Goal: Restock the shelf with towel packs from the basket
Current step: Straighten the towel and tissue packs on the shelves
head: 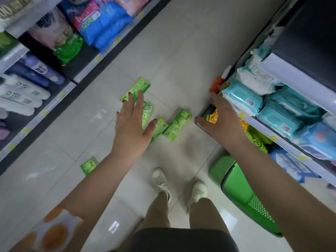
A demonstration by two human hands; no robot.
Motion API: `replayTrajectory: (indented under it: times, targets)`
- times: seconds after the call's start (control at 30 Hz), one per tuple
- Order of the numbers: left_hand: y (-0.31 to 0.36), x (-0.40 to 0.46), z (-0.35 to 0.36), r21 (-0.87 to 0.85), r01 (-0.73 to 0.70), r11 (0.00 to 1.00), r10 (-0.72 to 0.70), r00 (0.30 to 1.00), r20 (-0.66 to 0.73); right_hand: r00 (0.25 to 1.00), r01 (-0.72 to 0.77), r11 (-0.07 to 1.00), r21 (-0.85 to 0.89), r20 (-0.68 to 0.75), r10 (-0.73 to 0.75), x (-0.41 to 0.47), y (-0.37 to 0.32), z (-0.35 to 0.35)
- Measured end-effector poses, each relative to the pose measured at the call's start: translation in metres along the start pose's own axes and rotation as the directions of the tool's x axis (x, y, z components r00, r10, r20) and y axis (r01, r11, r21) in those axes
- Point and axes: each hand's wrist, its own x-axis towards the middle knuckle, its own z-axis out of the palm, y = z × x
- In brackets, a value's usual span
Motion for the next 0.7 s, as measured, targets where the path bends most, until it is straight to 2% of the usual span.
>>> replayTrajectory:
  times: [0.2,0.43,0.7]
  targets:
    - [-0.003,0.032,0.014,0.036,0.023,0.999,-0.024,0.999,0.039,1.000,-0.015,1.000,-0.017,0.025,0.015,0.034,0.020,0.008]
    - [-0.017,0.078,0.064,0.072,0.063,0.995,-0.064,0.998,0.007,0.998,-0.038,0.999,0.005,0.049,0.038,0.096,0.070,0.026]
    - [-0.072,0.136,0.163,0.079,0.087,0.993,-0.091,0.995,0.050,0.988,-0.101,0.992,-0.074,0.112,0.109,0.164,0.152,0.110]
